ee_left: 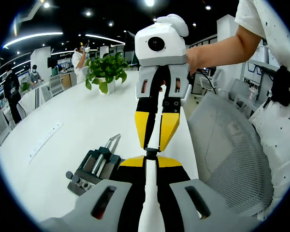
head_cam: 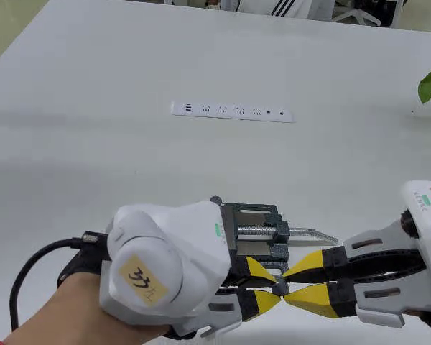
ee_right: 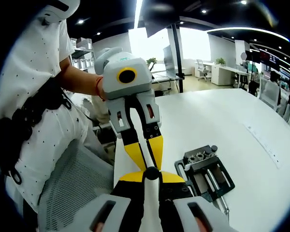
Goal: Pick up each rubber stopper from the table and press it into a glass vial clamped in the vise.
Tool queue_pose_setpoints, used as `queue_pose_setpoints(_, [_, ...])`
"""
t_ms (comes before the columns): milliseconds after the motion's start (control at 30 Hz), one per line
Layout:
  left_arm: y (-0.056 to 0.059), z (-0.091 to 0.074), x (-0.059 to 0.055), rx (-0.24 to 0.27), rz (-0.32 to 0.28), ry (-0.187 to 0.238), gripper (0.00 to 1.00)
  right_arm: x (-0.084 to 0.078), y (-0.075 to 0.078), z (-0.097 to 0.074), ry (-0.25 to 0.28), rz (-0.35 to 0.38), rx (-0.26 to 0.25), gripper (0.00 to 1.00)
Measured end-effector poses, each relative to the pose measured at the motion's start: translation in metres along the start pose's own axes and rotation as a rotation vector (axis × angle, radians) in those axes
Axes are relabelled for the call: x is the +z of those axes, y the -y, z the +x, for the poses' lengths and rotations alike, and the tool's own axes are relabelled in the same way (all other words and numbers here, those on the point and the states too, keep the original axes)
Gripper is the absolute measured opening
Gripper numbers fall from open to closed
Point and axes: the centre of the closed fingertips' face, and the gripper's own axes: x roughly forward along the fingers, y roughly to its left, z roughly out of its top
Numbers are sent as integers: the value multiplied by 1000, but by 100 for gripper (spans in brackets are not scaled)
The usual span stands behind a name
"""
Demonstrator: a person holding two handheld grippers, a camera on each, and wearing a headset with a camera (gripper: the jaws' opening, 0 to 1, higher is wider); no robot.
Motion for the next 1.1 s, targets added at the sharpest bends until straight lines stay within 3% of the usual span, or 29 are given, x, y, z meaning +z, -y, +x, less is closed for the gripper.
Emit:
queue_pose_setpoints(300, [0, -2, 0, -18, -22, 8, 4, 1, -2, 0, 3, -8, 16, 4])
queue_pose_setpoints(833, [-2, -10, -5, 3, -29, 28, 4, 6, 0, 9, -23, 4, 22, 4])
queue_pose_setpoints(1100, [-2, -13, -6, 13, -26, 42, 12, 9, 4, 11, -41, 8, 19, 4])
